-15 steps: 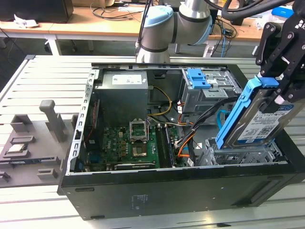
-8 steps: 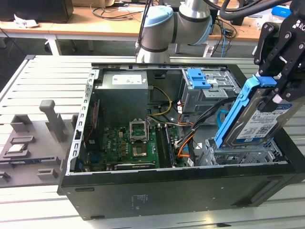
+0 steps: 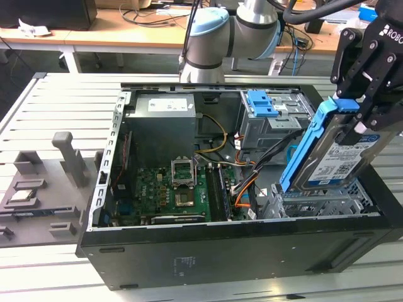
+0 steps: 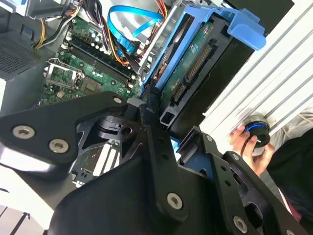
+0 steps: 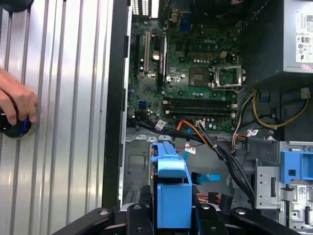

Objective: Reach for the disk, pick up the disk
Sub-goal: 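Pick up the disk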

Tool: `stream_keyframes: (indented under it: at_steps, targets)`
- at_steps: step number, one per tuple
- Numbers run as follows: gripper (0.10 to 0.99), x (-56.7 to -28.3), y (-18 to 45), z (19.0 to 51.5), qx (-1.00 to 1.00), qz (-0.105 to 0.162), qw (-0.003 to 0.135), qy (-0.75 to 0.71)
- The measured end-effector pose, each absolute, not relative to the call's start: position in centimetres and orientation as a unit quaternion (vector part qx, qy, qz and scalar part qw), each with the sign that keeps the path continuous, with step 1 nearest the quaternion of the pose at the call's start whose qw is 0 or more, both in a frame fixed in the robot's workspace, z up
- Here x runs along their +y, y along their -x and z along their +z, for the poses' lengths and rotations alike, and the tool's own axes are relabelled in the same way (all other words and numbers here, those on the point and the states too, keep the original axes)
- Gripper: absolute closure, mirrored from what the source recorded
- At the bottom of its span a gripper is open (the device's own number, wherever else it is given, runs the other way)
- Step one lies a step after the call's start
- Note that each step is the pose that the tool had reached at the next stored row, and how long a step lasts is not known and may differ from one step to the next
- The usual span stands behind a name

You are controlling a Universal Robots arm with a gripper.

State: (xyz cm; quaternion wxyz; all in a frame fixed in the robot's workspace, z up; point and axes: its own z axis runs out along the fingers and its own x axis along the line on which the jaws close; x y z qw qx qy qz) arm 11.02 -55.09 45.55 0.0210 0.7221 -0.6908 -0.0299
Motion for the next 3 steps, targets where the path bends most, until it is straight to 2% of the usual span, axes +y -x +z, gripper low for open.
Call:
stream_keyframes:
  at_steps: [3]
  targets:
    - [0.722, -55.08, -11.02, 45.55, -0.691, -0.03, 0.021, -0.722]
